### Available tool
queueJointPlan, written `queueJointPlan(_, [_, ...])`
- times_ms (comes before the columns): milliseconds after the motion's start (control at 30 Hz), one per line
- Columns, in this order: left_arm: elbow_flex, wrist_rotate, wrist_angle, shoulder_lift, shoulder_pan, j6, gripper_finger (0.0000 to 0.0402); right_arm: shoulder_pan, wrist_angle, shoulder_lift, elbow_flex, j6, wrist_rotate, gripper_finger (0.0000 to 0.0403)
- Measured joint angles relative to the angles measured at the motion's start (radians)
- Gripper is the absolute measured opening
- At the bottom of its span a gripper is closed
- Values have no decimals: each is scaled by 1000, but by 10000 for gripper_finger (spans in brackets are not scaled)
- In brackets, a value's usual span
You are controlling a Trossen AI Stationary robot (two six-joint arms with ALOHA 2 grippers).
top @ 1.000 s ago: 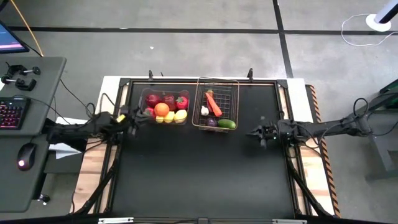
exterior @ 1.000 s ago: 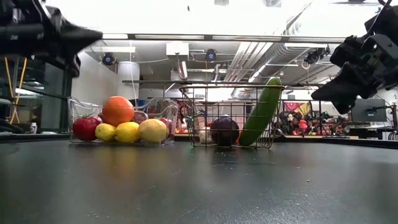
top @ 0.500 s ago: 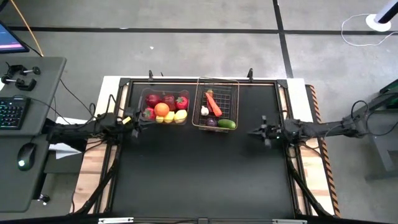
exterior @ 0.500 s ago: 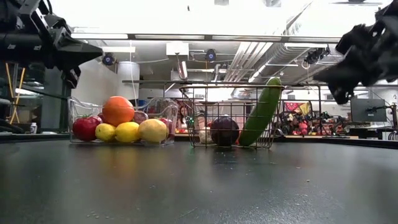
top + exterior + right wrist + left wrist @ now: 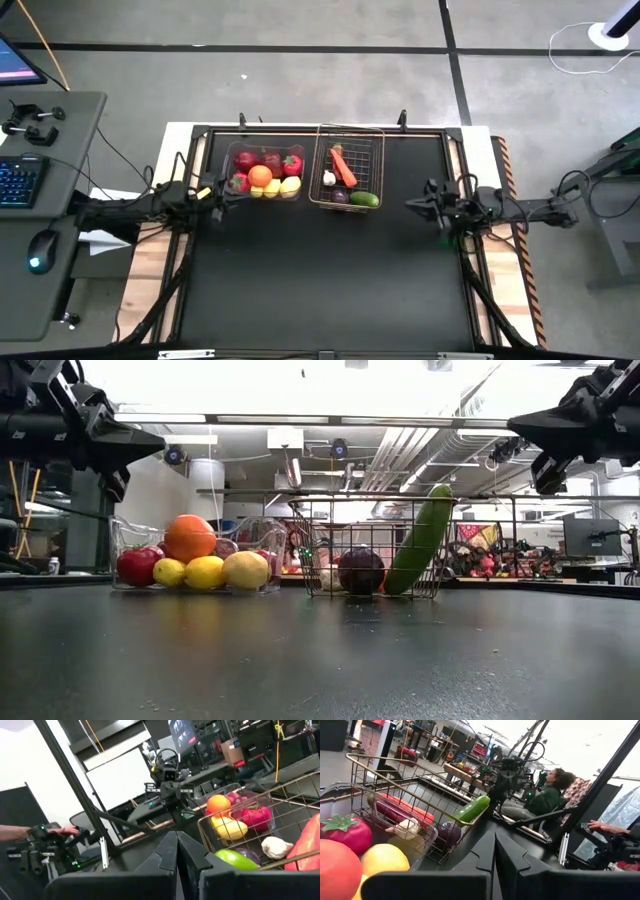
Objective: Sort produce into baskets
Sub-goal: Return to Home Position
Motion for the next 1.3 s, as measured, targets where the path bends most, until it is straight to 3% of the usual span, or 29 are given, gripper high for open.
queueJointPlan(733, [0, 1, 1, 0, 0, 0, 0, 2, -33, 26, -1, -1, 0, 0])
queueJointPlan(1033, [0, 1, 1, 0, 0, 0, 0, 1, -93, 32, 0, -361, -5, 0])
queueJointPlan(1300, [0, 1, 1, 0, 0, 0, 0, 1, -94, 34, 0, -388, -5, 0])
